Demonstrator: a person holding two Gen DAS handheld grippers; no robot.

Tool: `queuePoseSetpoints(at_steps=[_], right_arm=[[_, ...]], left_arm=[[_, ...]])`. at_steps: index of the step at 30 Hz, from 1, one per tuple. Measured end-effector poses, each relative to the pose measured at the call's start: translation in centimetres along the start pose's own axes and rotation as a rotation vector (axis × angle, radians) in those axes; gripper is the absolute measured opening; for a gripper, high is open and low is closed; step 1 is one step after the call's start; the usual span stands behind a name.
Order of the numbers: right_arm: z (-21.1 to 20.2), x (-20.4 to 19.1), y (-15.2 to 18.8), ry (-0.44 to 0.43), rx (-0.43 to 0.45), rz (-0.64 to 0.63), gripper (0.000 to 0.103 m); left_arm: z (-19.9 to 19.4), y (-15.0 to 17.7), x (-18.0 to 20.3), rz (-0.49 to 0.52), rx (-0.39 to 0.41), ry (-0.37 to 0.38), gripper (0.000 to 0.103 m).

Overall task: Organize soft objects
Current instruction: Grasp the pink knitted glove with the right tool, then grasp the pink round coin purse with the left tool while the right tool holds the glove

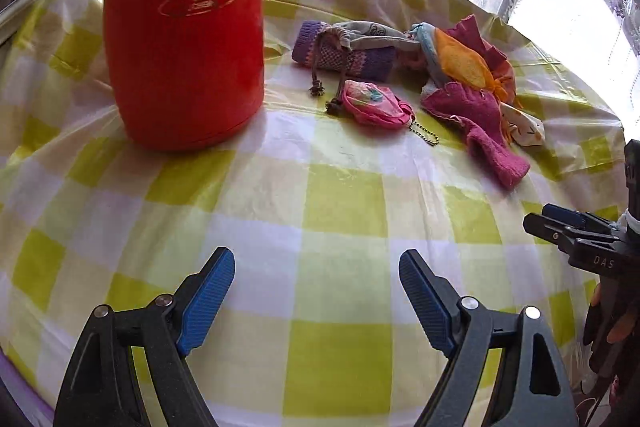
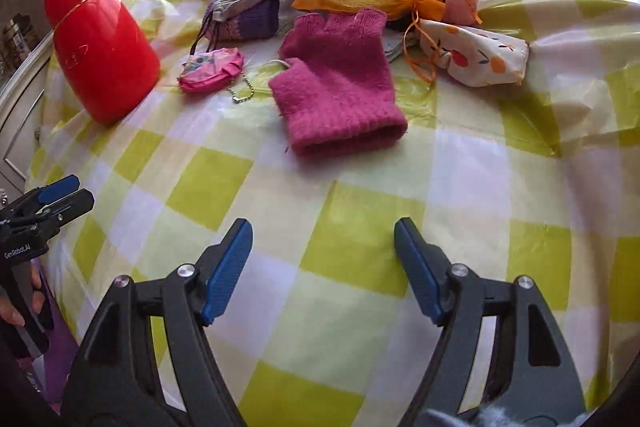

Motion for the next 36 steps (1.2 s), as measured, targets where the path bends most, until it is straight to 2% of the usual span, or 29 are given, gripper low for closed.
queuePoseSetpoints(at_steps=[3, 4, 7, 11, 12, 13, 14, 19, 23, 24, 27, 29, 30, 31, 33, 36], right_arm=[[2.4, -0.6, -2.6, 0.001, -0.011, -0.028, 0.086], [3.2, -1.0, -3.5, 0.007, -0.013, -0.046, 0.091], [5.3, -1.4, -5.5, 0.044, -0.011, -0.081, 0.095], [6.3, -1.5, -6.4, 0.057, -0.016, -0.121, 0.098], [6.0, -1.4, -6.3, 0.056, 0.002, -0.133, 0.089], [5.2, -1.3, -6.1, 0.06, 0.039, -0.144, 0.047], [4.5, -0.9, -5.7, 0.047, 0.05, -0.142, 0.031], [0.1, 2.1, -1.3, 0.051, 0.063, -0.05, 0.03], [-3.7, 4.4, 2.5, 0.048, 0.068, -0.002, 0.03], [-4.5, 4.9, 3.3, 0.048, 0.068, 0.01, 0.03], [-6.0, 6.0, 5.0, 0.042, 0.061, 0.048, 0.031], [-6.7, 6.4, 5.7, 0.02, 0.045, 0.068, 0.036], [-6.8, 6.4, 5.8, 0.008, 0.033, 0.073, 0.045], [-7.2, 6.6, 6.2, 0.005, 0.02, 0.076, 0.059], [-7.4, 6.4, 6.6, 0.024, -0.005, 0.063, 0.079], [-8.5, 5.6, 6.6, 0.032, 0.004, -0.036, 0.083]], left_arm=[[1.7, -1.1, 0.7, -0.016, -0.003, -0.015, 0.086], [2.2, -1.4, 0.9, -0.015, -0.007, -0.01, 0.087], [3.1, -2.4, 1.3, -0.013, -0.02, -0.018, 0.088], [4.7, -4.5, 1.8, -0.025, -0.031, -0.009, 0.088], [5.1, -5.1, 1.9, -0.029, -0.031, -0.002, 0.088], [5.5, -5.8, 2.1, -0.027, -0.029, -0.001, 0.088], [5.7, -6.6, 2.3, -0.017, -0.023, -0.009, 0.088], [7.5, -10.7, 4.0, 0.087, 0.018, -0.068, 0.088], [10.2, -12.0, 4.9, 0.193, -0.021, -0.102, 0.086], [10.5, -11.8, 5.1, 0.204, -0.023, -0.081, 0.068], [7.9, -10.5, 5.7, 0.211, 0.04, -0.014, 0.067], [5.0, -8.4, 6.3, 0.227, 0.074, 0.016, 0.067], [3.7, -7.1, 6.5, 0.233, 0.081, 0.03, 0.067], [2.6, -5.7, 6.9, 0.235, 0.079, 0.048, 0.067], [1.2, -3.6, 7.3, 0.219, 0.055, 0.068, 0.068], [0.4, -1.2, 6.6, 0.195, 0.008, 0.087, 0.071]])
Point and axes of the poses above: each gripper's, at about its wrist camera, not at the fingertips, and z roughly the way its jaws point, x to its right, y to its underside, the point moved 6 cm from there along z, roughly the way its jaws point, and after that the axes turned 14 degrees about z, right-handed, at the moved point
